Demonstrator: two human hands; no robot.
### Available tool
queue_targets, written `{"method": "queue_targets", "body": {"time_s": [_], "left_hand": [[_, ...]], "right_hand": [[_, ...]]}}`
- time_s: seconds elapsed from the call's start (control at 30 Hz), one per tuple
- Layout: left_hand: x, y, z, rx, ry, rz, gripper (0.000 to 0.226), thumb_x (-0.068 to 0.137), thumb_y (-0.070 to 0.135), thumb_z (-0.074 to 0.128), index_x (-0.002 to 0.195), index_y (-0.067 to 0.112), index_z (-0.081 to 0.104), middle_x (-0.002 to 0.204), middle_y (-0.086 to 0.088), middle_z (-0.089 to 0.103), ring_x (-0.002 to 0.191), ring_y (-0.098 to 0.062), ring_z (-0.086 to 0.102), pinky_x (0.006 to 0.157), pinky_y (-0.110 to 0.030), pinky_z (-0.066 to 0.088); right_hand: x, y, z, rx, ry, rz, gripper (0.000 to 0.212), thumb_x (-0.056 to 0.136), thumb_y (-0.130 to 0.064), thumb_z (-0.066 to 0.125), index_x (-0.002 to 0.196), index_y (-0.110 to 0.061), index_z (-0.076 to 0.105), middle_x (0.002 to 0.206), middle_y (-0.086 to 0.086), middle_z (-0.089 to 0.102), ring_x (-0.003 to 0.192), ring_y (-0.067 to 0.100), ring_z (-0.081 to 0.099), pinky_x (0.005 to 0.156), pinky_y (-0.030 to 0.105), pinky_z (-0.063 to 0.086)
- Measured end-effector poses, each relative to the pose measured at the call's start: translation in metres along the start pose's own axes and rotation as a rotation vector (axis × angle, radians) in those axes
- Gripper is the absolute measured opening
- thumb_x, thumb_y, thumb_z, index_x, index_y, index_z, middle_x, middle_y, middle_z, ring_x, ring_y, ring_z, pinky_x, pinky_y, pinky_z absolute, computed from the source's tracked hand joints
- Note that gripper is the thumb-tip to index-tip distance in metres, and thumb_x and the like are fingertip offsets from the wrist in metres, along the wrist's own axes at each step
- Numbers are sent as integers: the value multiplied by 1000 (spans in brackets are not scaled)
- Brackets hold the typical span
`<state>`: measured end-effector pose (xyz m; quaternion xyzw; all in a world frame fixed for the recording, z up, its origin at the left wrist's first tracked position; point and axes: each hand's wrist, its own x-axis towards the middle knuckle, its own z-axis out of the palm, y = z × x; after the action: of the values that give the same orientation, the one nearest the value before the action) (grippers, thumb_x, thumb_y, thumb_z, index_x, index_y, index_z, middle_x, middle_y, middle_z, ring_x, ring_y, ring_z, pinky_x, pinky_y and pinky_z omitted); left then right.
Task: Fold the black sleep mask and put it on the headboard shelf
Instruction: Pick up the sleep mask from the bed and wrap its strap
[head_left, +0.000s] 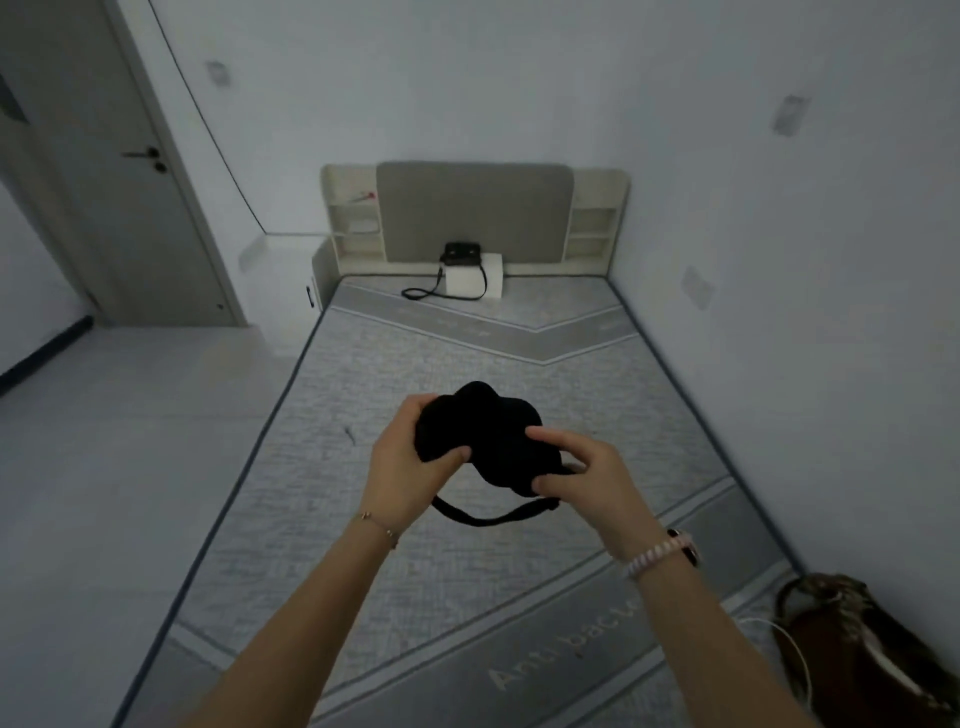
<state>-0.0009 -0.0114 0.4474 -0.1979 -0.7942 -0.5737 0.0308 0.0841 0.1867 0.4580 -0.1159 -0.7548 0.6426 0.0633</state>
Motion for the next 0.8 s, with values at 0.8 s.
{"method": "queue_targets", "body": {"time_s": [0.8], "left_hand": [[-36,48,24,-253,-246,-38,39,100,27,54,136,44,54,149,2,49,134,-8,51,111,-34,46]], "right_hand": [[-31,-29,9,326,69,-130,64,91,-1,64,145,-29,44,107,11,78,99,26,75,86,44,61]]}}
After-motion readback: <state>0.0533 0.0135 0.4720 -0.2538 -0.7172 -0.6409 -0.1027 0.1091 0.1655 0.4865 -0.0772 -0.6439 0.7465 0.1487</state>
